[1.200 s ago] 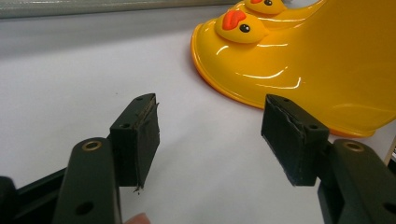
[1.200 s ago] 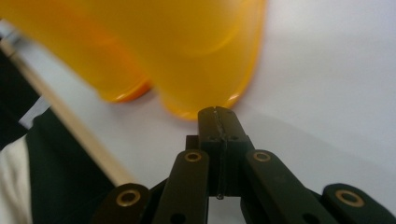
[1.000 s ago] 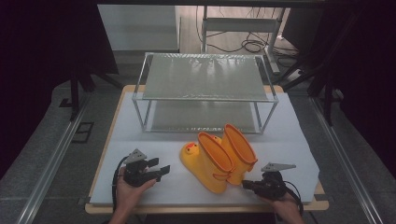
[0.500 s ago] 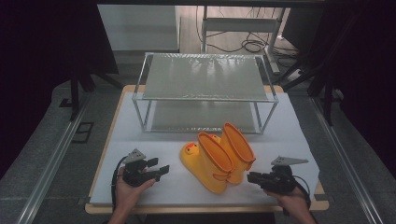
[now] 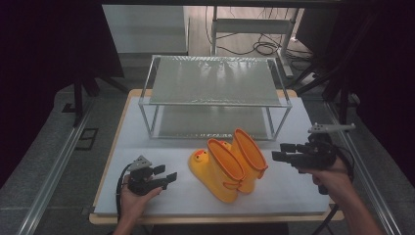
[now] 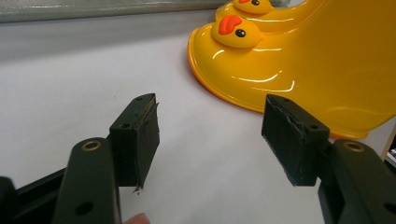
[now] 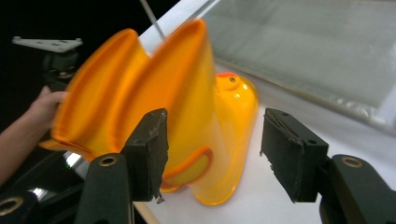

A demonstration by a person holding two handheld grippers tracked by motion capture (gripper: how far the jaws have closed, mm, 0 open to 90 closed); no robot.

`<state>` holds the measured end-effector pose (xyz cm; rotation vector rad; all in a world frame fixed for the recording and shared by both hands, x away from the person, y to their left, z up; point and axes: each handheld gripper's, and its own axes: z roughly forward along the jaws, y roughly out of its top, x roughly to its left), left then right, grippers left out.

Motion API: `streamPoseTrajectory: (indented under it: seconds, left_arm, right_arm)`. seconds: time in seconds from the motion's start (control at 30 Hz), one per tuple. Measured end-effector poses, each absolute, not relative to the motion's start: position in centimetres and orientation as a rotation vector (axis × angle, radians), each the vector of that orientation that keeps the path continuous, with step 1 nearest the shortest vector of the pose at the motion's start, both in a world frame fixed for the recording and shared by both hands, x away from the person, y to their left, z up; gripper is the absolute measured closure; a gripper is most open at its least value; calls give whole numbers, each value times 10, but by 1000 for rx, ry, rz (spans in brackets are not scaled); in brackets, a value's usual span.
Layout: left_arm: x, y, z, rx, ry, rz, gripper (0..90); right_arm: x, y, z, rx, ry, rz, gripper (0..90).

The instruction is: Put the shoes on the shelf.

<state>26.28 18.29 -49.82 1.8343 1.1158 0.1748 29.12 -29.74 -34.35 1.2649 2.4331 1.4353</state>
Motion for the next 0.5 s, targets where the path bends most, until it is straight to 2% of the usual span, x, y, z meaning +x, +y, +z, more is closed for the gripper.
streamPoseTrajectory:
  seconds: [0.23, 0.5]
  left_arm:
    - [263, 181, -497, 1834, 1112, 171, 366]
    - [263, 182, -497, 1831, 1111, 172, 365]
  right_arm:
    - [304, -279, -320, 1264, 2520, 1413, 428]
    - [315, -234, -305, 1213, 2641, 1348, 433]
